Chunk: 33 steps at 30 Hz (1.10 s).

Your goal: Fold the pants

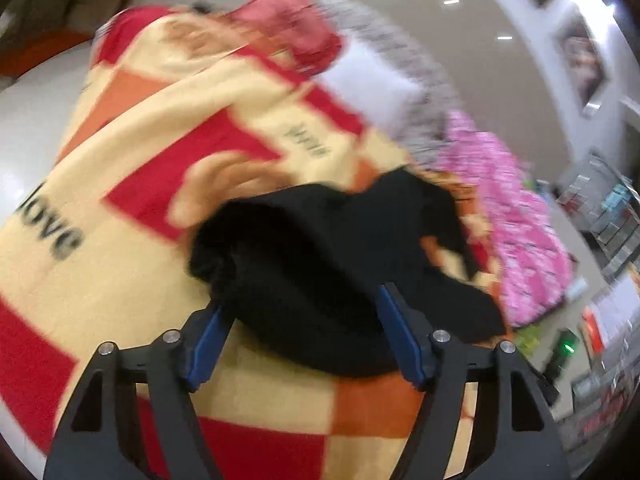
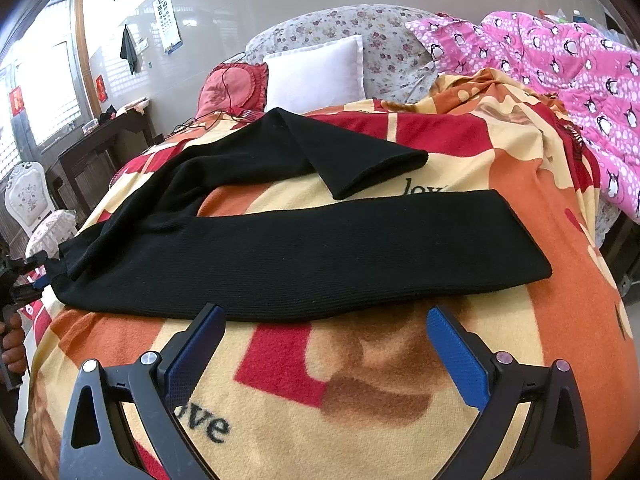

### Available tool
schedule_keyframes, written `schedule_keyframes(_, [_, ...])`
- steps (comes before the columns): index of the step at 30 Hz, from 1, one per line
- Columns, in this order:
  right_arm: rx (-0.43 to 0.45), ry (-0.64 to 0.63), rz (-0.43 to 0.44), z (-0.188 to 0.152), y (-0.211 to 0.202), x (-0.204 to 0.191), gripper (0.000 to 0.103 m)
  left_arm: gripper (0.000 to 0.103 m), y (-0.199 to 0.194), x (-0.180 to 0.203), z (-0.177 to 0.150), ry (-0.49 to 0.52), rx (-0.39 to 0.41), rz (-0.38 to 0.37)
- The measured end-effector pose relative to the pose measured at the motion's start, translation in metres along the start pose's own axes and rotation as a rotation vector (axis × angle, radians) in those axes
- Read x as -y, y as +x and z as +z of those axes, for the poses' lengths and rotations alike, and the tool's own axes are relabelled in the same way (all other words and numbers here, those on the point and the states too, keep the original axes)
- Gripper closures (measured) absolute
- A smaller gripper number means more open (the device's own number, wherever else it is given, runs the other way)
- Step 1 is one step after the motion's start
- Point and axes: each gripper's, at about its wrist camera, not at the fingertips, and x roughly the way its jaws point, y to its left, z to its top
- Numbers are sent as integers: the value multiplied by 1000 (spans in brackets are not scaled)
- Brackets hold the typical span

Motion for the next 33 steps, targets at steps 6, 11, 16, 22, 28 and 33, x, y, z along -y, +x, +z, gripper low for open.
schedule_keyframes(6, [-4,10,7,0,2,2,2,87,5,-5,-4,3,-30,58])
schedule_keyframes(11, [27,106,-18,-1,-16,20,3,98,-4,0,-7,12,-2,32])
schedule_keyframes(16, [77,439,-37,5,-69,96,3,100,-13,13,-7,70,43,35])
schedule_keyframes(22, [-74,776,191,-3,-37,160,31,100,-15,23,-11,96,71,49])
schedule_keyframes(28, [-72,842,199,4,0,172,51,100,-12,22,-8,78,83,58])
schedule_keyframes(33, [-85,716,104,11,9,160,99,100,-21,9,-9,26,90,45])
